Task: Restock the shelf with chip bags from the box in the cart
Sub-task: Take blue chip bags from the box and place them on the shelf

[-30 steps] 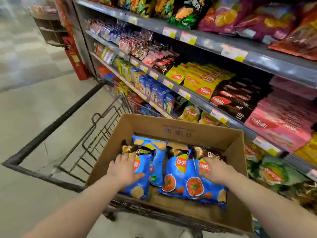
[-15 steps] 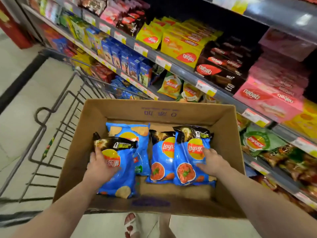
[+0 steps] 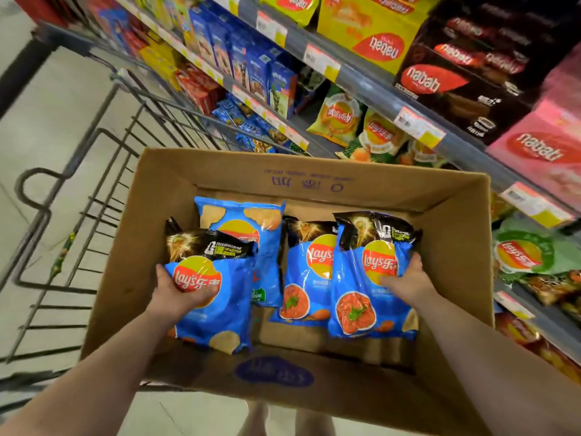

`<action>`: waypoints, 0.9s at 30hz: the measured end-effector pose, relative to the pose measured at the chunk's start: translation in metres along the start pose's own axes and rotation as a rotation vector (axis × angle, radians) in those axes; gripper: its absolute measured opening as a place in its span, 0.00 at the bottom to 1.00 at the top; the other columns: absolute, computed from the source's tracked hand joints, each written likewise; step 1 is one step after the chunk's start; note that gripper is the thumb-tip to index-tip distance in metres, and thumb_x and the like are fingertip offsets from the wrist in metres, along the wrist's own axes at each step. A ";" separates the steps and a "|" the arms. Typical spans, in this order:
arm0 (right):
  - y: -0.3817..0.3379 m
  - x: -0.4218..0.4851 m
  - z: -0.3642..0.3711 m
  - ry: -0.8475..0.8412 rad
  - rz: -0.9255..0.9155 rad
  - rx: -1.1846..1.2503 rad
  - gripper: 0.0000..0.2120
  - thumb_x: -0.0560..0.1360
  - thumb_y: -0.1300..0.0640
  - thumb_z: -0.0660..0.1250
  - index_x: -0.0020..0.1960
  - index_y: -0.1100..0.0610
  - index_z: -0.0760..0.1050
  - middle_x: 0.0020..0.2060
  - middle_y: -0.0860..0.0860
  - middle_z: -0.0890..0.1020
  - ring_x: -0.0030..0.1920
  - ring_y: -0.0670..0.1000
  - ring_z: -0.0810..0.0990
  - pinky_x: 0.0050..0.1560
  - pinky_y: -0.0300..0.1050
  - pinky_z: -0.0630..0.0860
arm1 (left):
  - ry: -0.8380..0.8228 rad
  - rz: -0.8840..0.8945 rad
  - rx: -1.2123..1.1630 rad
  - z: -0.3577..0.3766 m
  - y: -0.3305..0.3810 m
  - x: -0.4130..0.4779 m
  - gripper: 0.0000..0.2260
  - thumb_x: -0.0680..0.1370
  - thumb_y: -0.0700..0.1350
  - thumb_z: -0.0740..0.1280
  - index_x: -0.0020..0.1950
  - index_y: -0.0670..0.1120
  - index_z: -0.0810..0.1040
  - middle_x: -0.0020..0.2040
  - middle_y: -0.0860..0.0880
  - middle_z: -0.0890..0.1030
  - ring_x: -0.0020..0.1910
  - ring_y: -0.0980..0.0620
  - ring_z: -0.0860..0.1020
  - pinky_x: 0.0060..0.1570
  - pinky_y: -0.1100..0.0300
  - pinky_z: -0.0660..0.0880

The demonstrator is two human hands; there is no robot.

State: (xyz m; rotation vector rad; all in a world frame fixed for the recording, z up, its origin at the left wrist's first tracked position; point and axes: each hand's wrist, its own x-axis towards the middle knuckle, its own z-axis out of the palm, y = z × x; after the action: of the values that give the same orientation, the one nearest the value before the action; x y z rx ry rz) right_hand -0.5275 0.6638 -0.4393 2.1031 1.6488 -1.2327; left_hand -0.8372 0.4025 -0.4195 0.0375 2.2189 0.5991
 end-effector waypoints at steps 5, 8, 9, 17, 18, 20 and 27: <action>-0.003 0.002 0.004 0.011 0.084 0.189 0.46 0.67 0.64 0.75 0.76 0.59 0.51 0.67 0.61 0.70 0.65 0.61 0.72 0.61 0.53 0.72 | -0.032 -0.014 -0.058 0.004 -0.009 0.006 0.62 0.59 0.57 0.81 0.78 0.52 0.41 0.72 0.41 0.66 0.69 0.40 0.68 0.69 0.44 0.66; -0.006 0.000 0.004 -0.012 0.085 0.205 0.44 0.66 0.65 0.76 0.75 0.60 0.55 0.66 0.59 0.71 0.65 0.61 0.73 0.59 0.53 0.73 | -0.059 -0.017 -0.027 0.002 -0.011 0.009 0.67 0.48 0.65 0.79 0.78 0.55 0.44 0.71 0.42 0.66 0.68 0.40 0.68 0.68 0.43 0.67; -0.006 0.000 0.004 -0.017 0.083 0.211 0.44 0.65 0.64 0.77 0.74 0.60 0.57 0.65 0.59 0.72 0.64 0.61 0.74 0.59 0.53 0.75 | -0.074 -0.017 -0.016 0.000 -0.008 0.005 0.65 0.52 0.62 0.80 0.78 0.55 0.43 0.72 0.42 0.65 0.69 0.40 0.68 0.68 0.43 0.67; 0.001 -0.002 -0.001 -0.148 0.054 0.283 0.43 0.56 0.60 0.83 0.66 0.58 0.68 0.60 0.58 0.78 0.55 0.60 0.80 0.56 0.61 0.78 | -0.175 0.015 0.039 -0.006 -0.008 0.002 0.49 0.71 0.35 0.72 0.79 0.52 0.41 0.74 0.42 0.64 0.70 0.41 0.67 0.67 0.49 0.66; -0.002 -0.008 -0.003 -0.179 0.055 0.287 0.40 0.58 0.64 0.81 0.66 0.58 0.67 0.60 0.58 0.78 0.55 0.60 0.80 0.55 0.60 0.78 | -0.174 0.018 0.036 -0.006 -0.007 0.000 0.48 0.72 0.34 0.72 0.79 0.50 0.41 0.73 0.42 0.66 0.69 0.41 0.68 0.65 0.50 0.66; -0.006 -0.018 -0.005 -0.246 0.052 0.277 0.38 0.62 0.67 0.79 0.66 0.58 0.65 0.59 0.57 0.78 0.55 0.59 0.80 0.51 0.55 0.79 | -0.179 0.017 0.028 -0.003 -0.004 -0.002 0.48 0.71 0.33 0.72 0.79 0.48 0.43 0.72 0.42 0.67 0.68 0.41 0.70 0.64 0.49 0.68; 0.000 -0.035 -0.002 -0.343 -0.008 0.242 0.22 0.66 0.68 0.76 0.57 0.58 0.75 0.51 0.57 0.81 0.49 0.57 0.81 0.50 0.51 0.78 | -0.247 -0.041 0.083 0.001 -0.001 -0.001 0.25 0.65 0.39 0.79 0.59 0.45 0.72 0.58 0.43 0.79 0.55 0.43 0.79 0.57 0.44 0.77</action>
State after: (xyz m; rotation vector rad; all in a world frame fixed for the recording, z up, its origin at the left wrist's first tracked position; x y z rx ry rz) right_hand -0.5271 0.6404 -0.4138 1.8698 1.4179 -1.7573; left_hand -0.8359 0.4022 -0.4200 0.1029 1.9983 0.4541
